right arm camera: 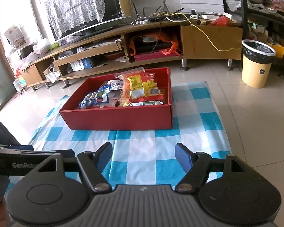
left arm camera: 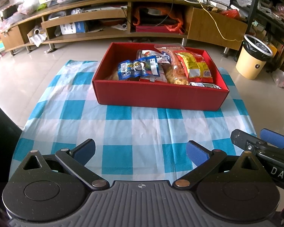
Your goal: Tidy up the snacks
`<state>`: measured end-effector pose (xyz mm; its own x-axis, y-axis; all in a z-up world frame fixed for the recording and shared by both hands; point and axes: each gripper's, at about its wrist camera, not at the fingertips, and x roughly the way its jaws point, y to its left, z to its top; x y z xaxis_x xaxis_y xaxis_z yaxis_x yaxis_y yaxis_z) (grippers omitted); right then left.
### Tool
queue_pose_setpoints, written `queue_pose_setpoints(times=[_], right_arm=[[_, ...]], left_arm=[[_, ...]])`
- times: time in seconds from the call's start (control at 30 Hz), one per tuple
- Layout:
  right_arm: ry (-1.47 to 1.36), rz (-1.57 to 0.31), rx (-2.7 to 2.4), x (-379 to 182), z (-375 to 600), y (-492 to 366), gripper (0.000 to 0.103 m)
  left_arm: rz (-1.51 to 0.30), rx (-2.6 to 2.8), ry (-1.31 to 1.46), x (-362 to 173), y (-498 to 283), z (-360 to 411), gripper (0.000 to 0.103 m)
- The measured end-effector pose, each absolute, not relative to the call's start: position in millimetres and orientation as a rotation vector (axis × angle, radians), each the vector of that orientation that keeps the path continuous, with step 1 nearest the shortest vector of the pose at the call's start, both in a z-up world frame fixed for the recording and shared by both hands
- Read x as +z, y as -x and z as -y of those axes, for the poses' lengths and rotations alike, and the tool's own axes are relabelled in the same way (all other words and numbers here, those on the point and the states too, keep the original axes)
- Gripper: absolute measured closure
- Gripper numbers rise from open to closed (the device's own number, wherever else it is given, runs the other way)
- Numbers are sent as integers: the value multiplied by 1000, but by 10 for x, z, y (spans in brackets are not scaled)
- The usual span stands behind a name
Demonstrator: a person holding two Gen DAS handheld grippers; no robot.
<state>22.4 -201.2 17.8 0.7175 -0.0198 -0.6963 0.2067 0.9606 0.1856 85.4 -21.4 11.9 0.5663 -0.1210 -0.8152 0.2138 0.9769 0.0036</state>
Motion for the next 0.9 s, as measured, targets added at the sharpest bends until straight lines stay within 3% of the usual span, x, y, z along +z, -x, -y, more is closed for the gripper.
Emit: queue_pose_setpoints(times=[0.9], right_arm=[[-285, -790, -114, 139, 1996, -168, 34]], left_arm=[[-936, -185, -153, 102, -750, 234, 0]])
